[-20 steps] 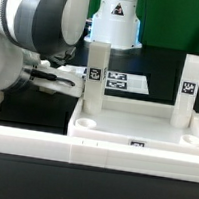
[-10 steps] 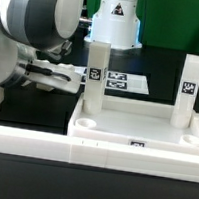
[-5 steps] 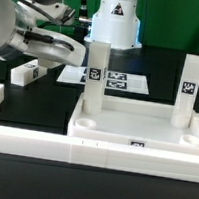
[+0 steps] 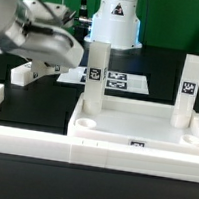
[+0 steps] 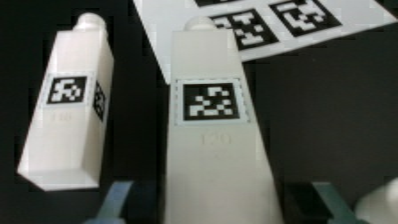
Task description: Assemble desk
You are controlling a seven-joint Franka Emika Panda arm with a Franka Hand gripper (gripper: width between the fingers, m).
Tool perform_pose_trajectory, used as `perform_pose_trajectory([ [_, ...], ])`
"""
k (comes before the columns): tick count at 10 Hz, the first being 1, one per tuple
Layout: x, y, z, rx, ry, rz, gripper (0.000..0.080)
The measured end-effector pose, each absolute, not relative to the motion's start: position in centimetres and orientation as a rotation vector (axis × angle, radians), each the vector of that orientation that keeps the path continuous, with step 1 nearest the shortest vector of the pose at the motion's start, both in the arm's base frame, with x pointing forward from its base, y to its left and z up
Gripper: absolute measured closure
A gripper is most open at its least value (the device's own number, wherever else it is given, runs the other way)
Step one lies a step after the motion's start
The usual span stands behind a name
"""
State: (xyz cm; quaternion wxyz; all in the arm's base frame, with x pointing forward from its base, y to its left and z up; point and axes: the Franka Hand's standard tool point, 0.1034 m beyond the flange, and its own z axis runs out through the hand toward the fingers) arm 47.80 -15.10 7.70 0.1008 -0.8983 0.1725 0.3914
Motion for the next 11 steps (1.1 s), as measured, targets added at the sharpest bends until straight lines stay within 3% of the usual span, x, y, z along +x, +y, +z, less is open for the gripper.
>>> perform_pose_trajectory([
  [4,50.5,-14.1,12.0,-2.798,0.481,0.831,0.0509],
  [9,51.5,-14.6,11.6,-2.952,0.501,0.413,0.0509],
  [11,52.9,-13.5,13.7,-2.984,0.472,0.264,0.0509],
])
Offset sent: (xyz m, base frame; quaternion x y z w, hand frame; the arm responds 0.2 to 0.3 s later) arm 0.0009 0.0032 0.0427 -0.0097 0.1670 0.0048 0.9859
